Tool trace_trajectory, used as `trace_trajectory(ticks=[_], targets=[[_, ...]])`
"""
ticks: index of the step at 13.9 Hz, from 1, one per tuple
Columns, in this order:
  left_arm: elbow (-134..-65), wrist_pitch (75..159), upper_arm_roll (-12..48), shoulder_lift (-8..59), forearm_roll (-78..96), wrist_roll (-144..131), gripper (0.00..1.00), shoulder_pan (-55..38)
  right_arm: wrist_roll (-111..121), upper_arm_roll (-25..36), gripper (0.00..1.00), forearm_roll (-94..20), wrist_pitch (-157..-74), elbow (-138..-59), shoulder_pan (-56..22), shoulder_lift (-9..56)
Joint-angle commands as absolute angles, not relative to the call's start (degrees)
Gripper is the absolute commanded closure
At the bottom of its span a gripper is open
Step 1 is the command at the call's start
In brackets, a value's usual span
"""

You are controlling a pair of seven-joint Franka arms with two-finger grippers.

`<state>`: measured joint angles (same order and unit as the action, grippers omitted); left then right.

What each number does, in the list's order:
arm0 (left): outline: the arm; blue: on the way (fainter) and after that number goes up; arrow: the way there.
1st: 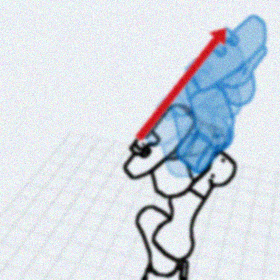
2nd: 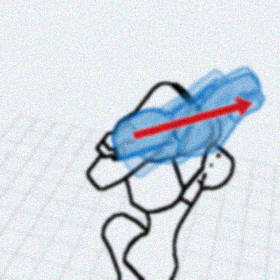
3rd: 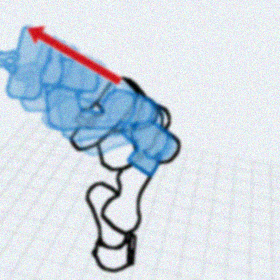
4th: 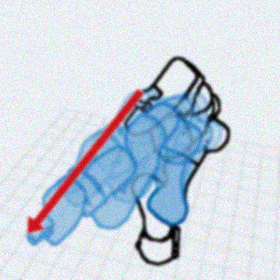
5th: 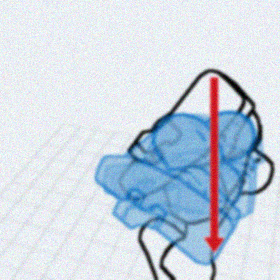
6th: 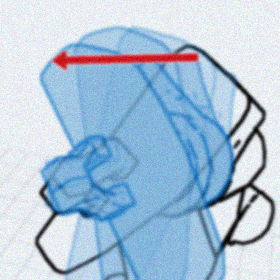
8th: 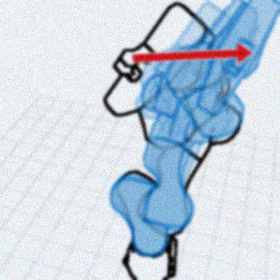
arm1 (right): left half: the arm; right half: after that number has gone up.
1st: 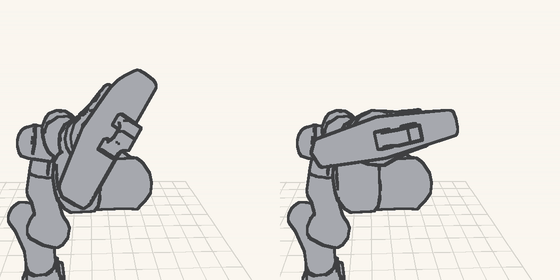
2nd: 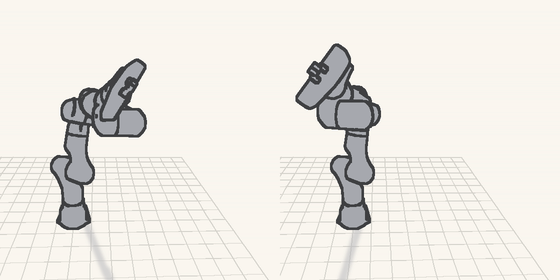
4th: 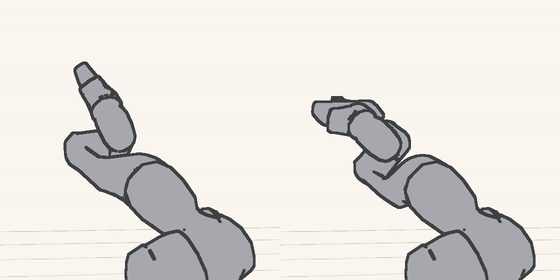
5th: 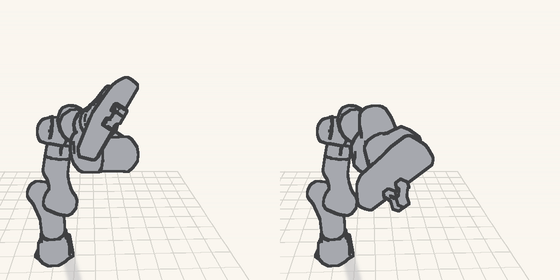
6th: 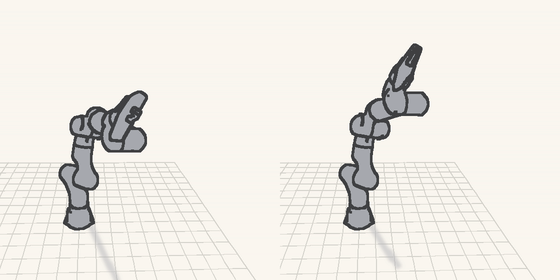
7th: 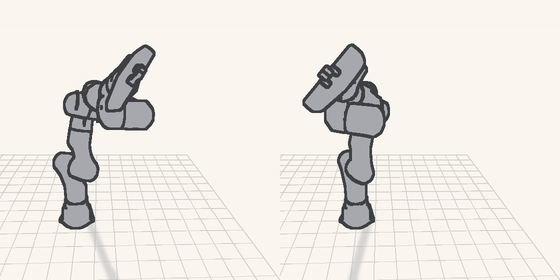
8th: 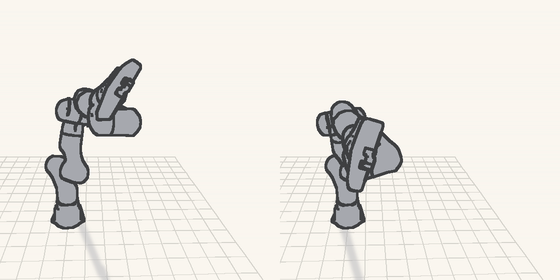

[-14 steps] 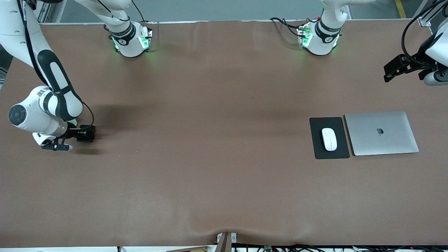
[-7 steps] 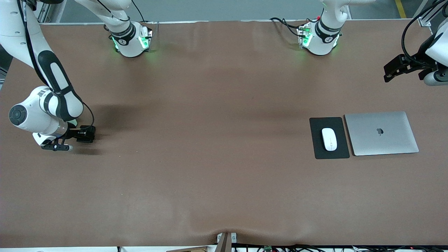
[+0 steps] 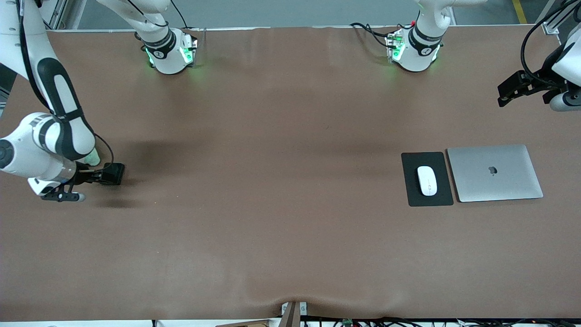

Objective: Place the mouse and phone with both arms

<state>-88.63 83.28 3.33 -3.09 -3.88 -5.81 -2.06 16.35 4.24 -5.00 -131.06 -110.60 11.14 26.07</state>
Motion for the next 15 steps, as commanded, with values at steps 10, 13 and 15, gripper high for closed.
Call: trace_trajectory(ticks=[10, 13, 15], targets=[[-88.1, 82.5, 3.7, -3.1, -3.2, -6.4, 0.00, -2.2, 9.6, 3.8, 0.00, -4.1, -107.0, -95.2, 1.8, 11.5], [-88.2, 82.4, 4.1, -3.3, -3.1, -6.3, 0.00, -2.1, 7.7, 3.4, 0.00, -4.1, -102.0, -95.2, 1.6, 6.2], [-88.1, 82.4, 4.2, -3.3, -3.1, -6.3, 0.00, -2.1, 5.2, 1.9, 0.00, -4.0, -97.0, -95.2, 1.6, 2.3]])
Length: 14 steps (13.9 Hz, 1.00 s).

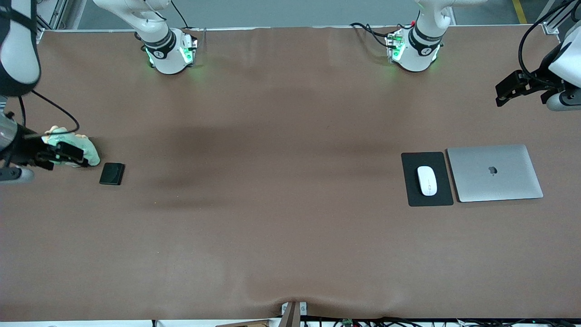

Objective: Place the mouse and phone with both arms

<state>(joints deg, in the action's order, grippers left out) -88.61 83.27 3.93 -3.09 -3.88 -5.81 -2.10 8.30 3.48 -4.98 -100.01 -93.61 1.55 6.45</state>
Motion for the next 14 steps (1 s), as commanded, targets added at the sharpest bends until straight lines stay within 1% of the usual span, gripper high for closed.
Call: trace_trajectory(ticks=[1, 2, 4, 6, 8, 14], targets=[[-88.0, 82.4, 4.1, -3.3, -3.1, -6.2, 0.00, -2.1, 3.9, 1.6, 0.00, -3.2, -95.3, -95.0, 1.4, 1.1], [-87.9, 82.4, 4.1, -3.3, -3.1, -6.2, 0.00, -2.0, 3.2, 0.7, 0.00, -1.8, -93.5, -94.3, 1.4, -0.4], [-87.9, 82.4, 4.1, -3.3, -3.0, -6.2, 0.00, -2.1, 3.0, 0.4, 0.00, -1.3, -88.0, -90.0, 1.4, -0.5], [-87.9, 82.4, 4.1, -3.3, -3.0, -6.2, 0.00, -2.1, 2.8, 0.6, 0.00, -1.4, -83.9, -88.4, 1.8, -0.6], [-87.8, 82.4, 4.1, -3.3, -3.0, -6.1, 0.00, -2.1, 2.8, 0.7, 0.00, -1.4, -82.5, -88.3, 1.8, -1.2], [-87.2, 82.4, 4.2, -3.0, -2.9, -5.4, 0.00, -2.1, 2.8, 0.9, 0.00, -0.5, -83.1, -88.3, 2.1, -1.4]])
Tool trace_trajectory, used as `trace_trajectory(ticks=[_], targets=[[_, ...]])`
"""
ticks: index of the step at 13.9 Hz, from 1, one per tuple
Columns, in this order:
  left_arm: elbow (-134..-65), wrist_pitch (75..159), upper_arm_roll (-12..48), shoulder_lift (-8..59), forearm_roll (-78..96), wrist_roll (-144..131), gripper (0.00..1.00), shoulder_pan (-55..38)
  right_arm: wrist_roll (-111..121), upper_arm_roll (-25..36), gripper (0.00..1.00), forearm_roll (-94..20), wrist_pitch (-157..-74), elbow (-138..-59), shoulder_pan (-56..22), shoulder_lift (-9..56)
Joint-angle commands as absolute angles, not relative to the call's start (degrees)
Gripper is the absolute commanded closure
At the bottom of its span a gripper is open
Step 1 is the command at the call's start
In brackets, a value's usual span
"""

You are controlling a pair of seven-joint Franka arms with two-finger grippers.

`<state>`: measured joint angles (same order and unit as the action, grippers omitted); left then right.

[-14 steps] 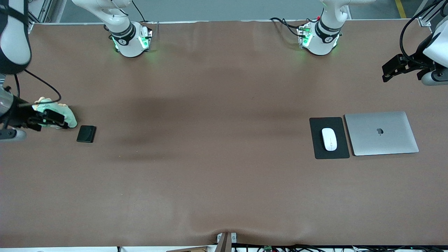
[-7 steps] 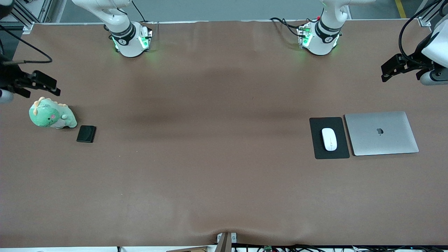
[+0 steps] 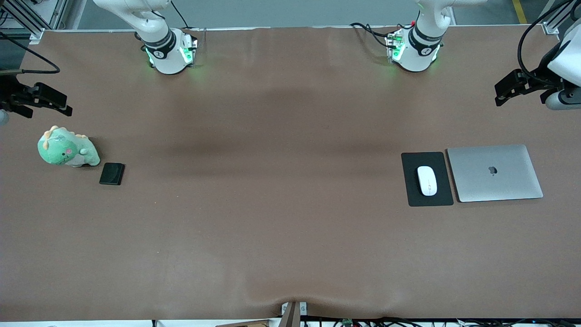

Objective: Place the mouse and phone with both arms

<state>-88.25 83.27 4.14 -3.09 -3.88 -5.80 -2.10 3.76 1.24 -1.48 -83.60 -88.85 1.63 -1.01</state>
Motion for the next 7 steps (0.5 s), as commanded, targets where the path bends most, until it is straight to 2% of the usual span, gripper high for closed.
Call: trace_trajectory(ticks=[1, 7], targets=[[-87.2, 82.4, 4.2, -3.0, -2.9, -5.3, 0.00, -2.1, 2.7, 0.8, 0.00, -0.4, -83.1, -88.3, 2.0, -1.3], [-86.1, 82.4, 4.1, -2.8, -2.7, -4.9, 0.00, -1.8, 2.8, 0.7, 0.00, 0.4, -83.3, -88.2, 2.0, -1.2]])
